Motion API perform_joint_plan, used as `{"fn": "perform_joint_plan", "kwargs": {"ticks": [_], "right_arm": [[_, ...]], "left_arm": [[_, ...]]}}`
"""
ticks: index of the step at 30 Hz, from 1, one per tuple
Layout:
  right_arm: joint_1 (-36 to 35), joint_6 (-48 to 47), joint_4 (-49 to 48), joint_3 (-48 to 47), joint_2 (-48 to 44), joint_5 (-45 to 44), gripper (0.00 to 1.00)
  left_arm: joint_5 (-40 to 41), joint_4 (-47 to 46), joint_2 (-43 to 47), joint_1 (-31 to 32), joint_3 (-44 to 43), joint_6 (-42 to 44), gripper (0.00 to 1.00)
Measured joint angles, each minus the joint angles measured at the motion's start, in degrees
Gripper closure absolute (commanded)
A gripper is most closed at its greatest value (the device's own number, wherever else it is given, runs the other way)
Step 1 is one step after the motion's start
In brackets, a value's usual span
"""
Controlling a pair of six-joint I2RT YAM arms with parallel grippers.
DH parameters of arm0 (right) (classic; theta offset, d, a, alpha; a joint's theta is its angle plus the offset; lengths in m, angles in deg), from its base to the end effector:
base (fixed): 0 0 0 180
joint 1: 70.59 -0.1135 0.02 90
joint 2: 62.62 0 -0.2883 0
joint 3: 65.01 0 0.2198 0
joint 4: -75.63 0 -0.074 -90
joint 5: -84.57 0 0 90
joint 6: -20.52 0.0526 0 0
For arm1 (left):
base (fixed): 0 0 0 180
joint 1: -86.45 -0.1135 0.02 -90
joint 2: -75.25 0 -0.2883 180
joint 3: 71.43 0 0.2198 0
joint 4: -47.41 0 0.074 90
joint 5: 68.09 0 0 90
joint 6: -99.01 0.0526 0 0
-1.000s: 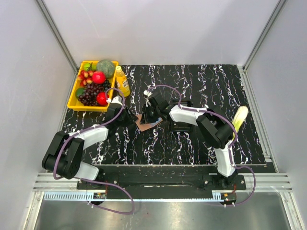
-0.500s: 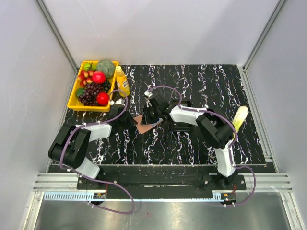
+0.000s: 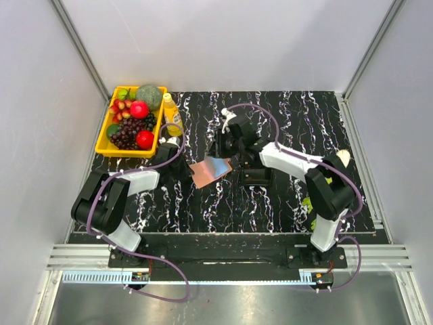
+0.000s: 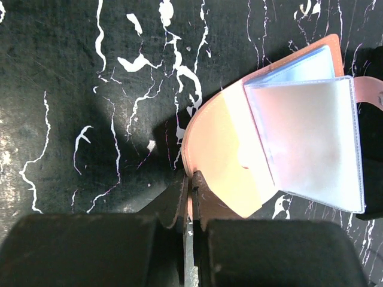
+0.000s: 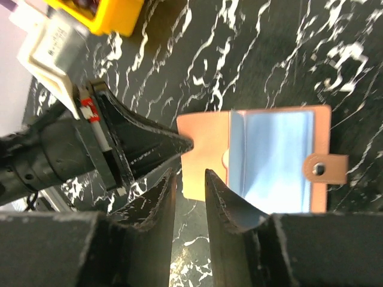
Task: Put the credit cards into the card holder
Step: Open the card holder at the center of the board.
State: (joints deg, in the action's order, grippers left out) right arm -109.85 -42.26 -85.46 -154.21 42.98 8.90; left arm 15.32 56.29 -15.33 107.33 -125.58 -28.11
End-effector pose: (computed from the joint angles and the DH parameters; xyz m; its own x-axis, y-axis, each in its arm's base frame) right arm 0.3095 0.2698 0.2569 -0.7500 -0.0406 -0.6602 -0.4796 0.7208 0.5005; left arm 0.2675 -0.1085 0.1815 -0.7888 -0.3407 -0.5115 -0.0584 0.8701 -0.4895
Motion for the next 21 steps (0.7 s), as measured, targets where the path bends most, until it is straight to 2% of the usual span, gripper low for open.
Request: {"fn": "perform_joint_plan", "kwargs": {"ticks": [8,21], "right_arm": [[3.08,-0.17,-1.25,0.33,-0.79,-0.17,0.7],[3.32,0.31,-0.17,0.48,7.85,2.73,0.75]], "left_arm": [[0.04,3.13,-0.02,0.0,-2.1,4.26,1.0],[-0.85,6.23,-0.98,0.0,-5.35,10.84,1.0]]}}
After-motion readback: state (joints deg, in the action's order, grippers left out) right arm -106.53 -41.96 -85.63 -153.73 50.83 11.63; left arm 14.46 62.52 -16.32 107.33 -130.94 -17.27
